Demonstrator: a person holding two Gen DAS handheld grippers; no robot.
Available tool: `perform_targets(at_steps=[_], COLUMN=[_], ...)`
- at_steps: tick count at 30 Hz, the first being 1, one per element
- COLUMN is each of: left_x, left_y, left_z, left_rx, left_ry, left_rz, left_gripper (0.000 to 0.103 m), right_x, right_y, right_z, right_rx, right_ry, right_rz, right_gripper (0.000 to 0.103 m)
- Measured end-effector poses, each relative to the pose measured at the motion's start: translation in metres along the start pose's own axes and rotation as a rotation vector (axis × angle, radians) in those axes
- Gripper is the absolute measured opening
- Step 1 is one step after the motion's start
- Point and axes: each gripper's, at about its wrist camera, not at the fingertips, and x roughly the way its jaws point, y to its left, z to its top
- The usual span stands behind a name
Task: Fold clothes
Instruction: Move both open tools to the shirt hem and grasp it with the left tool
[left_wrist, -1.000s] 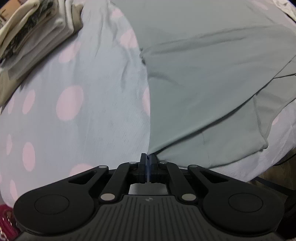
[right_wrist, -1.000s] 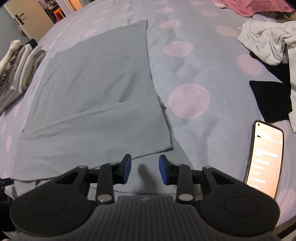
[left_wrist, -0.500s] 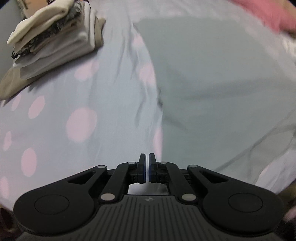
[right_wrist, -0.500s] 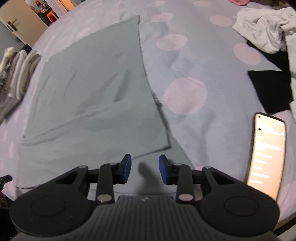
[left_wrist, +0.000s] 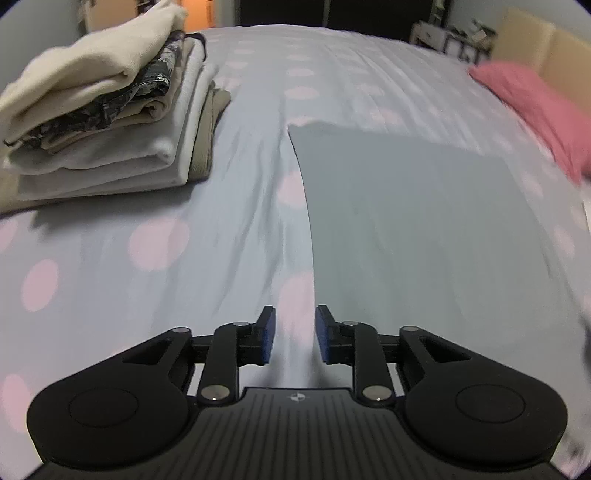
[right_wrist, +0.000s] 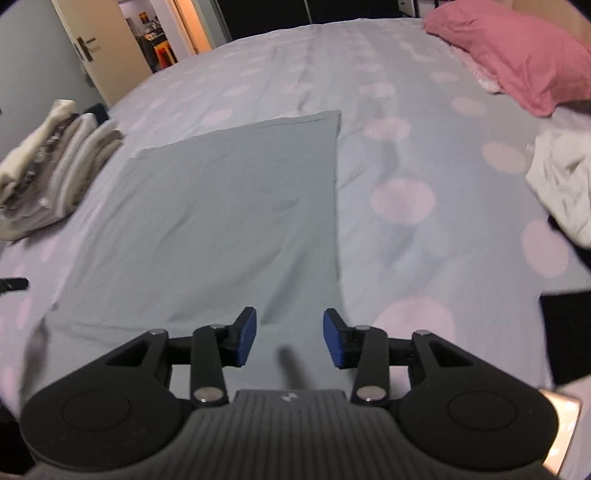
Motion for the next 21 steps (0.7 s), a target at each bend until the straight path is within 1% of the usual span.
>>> perform_targets(at_steps=[1, 3, 5, 6, 7, 10, 11, 14, 15, 18, 21], left_x=[0.007, 0.018, 0.033, 0.040, 0.047, 0.075, 0.084, 0.113, 0.122, 0.150, 0.172], left_y=[0.003, 0.005, 0.002, 0.000, -0.002, -0.003, -0.002, -0.001, -0.001, 0.001, 0.006], left_z=[0.009, 0.026, 0.044, 0.053, 0.061, 0.081, 0.085, 0.099, 0.103, 0.115, 0.125], left_rx=[-0.022, -0.036, -0.001, 0.017, 0.032, 0.048, 0.046, 0.059, 0.064, 0.064, 0.046], left_ry=[-0.010, -0.043, -0.063, -0.074, -0.080, -0.054, -0.047, -0.035, -0.030, -0.016, -0.035], left_rz=[-0.014, -0.040, -0.036, -0.033, -0.031, -0.035, -0.049, -0.068, -0.071, -0.067, -0.095], left_gripper=[0.029, 0.030, 0.030, 0.030, 0.030, 0.030, 0.030, 0.030, 0.030, 0.030, 0.030], right_x=[0.005, 0.016, 0.031, 0.040, 0.049, 0.076, 0.085, 0.112, 0.121, 0.148, 0.174], right_y=[-0.001, -0.003, -0.006, -0.008, -0.010, -0.017, -0.020, -0.026, -0.029, -0.034, -0.039], right_z=[0.006, 0.021, 0.039, 0.048, 0.058, 0.086, 0.096, 0.124, 0.134, 0.152, 0.168], right_rx=[-0.007, -0.031, -0.050, -0.053, -0.056, -0.064, -0.066, -0.074, -0.077, -0.076, -0.076], right_ry=[-0.001, 0.003, 0.013, 0.019, 0.025, 0.043, 0.049, 0.068, 0.074, 0.071, 0.075], right_rz=[-0.011, -0.019, -0.018, -0.017, -0.016, -0.013, -0.012, -0.009, -0.008, 0.002, 0.003], right_gripper=[0.047, 0.047, 0.048, 0.052, 0.054, 0.054, 0.053, 0.045, 0.043, 0.042, 0.042])
